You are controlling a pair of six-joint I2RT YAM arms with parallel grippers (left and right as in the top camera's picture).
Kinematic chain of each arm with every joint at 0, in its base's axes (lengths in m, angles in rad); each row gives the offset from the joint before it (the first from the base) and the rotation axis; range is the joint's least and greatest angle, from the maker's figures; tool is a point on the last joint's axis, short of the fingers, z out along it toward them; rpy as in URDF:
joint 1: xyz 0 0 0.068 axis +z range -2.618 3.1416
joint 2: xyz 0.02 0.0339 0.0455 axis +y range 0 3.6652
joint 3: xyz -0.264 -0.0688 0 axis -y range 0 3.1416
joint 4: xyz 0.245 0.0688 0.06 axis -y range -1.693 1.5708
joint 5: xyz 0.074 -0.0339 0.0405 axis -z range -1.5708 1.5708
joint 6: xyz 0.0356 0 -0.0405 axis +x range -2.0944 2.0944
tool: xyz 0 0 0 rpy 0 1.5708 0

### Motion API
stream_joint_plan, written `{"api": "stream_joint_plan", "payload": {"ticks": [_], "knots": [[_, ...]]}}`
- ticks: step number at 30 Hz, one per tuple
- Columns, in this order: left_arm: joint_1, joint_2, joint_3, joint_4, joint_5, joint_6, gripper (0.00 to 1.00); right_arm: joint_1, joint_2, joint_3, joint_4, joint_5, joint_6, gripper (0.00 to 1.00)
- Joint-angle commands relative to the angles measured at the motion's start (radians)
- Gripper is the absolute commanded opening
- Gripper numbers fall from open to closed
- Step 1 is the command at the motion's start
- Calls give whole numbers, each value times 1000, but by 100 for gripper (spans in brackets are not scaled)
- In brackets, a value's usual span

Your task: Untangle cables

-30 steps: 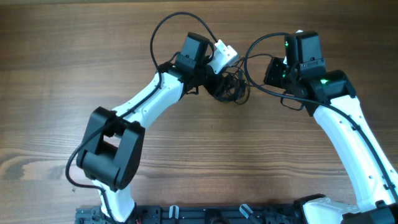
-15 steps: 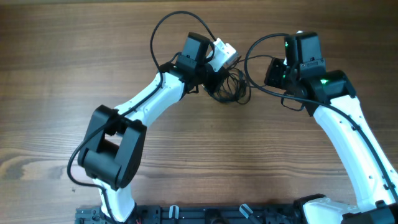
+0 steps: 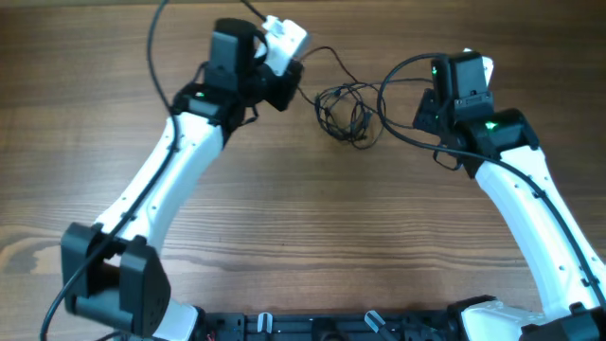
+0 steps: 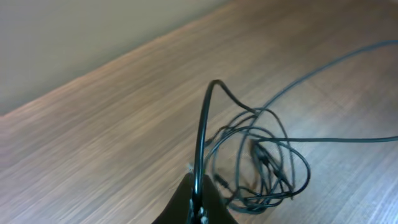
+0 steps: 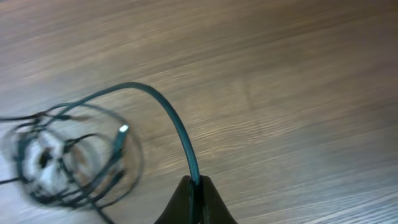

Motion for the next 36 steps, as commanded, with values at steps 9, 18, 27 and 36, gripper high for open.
{"api": "stream_joint_plan", "payload": {"ticks": [9,18,27,36], "knots": [[313,-242,2,-148,-39,6,4,-198,61,-68,28,80,21,4],[487,-251,2,-185,-39,8,4,-454,61,-68,32,30,13,4],[658,-255,2,-200,-5,9,4,-581,62,-68,51,-37,4,4],[668,-255,2,-240,198,5,4,-581,72,-68,60,-125,-18,4]]}}
